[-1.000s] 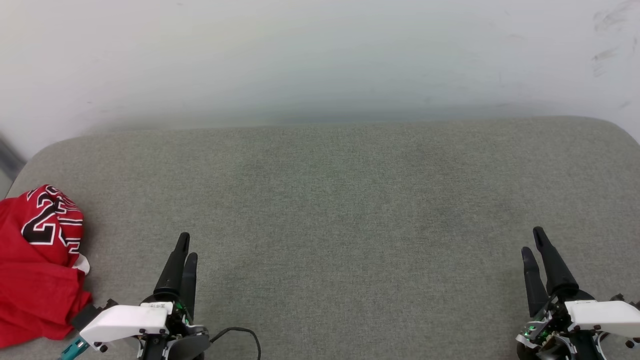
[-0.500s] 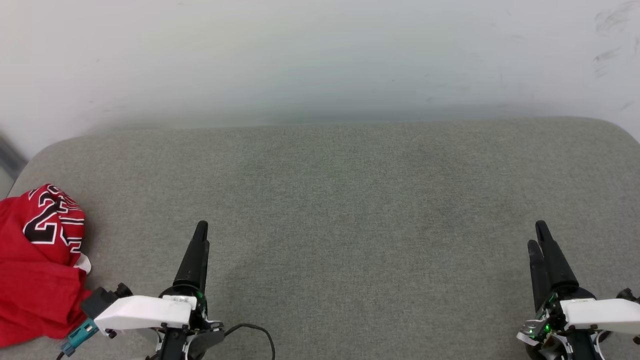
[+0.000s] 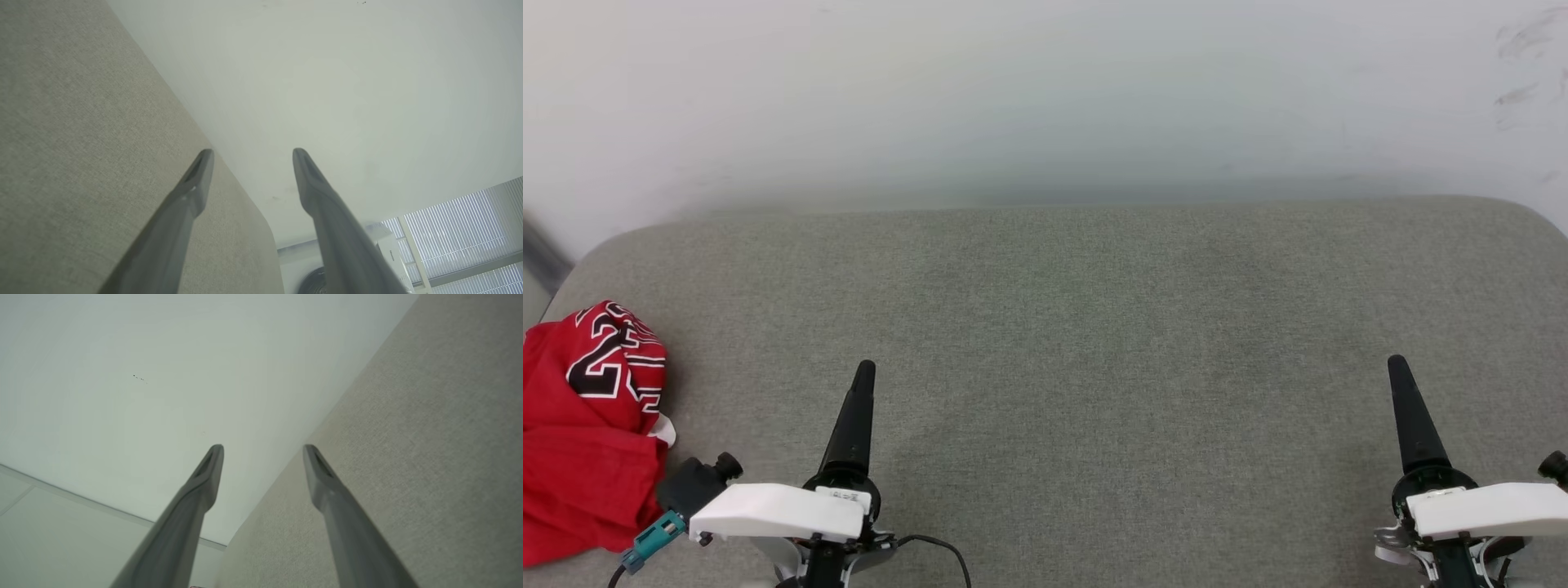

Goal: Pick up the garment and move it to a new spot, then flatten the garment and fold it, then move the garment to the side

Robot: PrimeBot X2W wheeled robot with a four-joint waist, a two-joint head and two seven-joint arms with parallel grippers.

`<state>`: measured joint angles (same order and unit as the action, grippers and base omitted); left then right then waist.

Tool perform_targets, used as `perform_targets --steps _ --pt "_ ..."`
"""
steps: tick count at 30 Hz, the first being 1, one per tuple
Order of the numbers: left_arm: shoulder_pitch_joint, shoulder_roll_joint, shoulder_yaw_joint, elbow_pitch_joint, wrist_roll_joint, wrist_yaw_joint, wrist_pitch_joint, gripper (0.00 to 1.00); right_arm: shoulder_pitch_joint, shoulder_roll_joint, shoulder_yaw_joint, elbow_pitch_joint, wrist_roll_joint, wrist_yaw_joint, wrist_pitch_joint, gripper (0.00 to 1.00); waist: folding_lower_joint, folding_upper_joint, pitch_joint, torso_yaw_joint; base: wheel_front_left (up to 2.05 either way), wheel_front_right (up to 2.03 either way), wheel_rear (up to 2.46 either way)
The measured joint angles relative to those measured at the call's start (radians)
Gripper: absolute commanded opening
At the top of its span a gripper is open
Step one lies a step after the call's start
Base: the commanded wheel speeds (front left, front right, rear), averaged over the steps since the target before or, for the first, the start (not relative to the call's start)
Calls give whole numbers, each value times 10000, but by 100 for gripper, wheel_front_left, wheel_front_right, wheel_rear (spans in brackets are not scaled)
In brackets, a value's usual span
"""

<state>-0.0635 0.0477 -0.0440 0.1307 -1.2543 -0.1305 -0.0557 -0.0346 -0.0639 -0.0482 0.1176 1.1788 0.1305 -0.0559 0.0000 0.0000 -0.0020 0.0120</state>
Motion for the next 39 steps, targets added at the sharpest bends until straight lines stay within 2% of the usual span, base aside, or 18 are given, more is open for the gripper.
perform_targets --steps 14,29,39 --pt "33 2 -213 -232 4000 0 -454 100 142 23 -100 -384 -4226 2 -410 100 0 0 -31 12 0 0 0" --pt "33 56 81 -418 7217 90 -865 100 246 -48 44 -825 -6916 2 -199 100 0 0 -30 10 0 0 0" --pt "153 378 -86 -372 8677 401 -1120 100 383 -119 29 -1076 -8182 2 38 100 0 0 -29 -10 0 0 0"
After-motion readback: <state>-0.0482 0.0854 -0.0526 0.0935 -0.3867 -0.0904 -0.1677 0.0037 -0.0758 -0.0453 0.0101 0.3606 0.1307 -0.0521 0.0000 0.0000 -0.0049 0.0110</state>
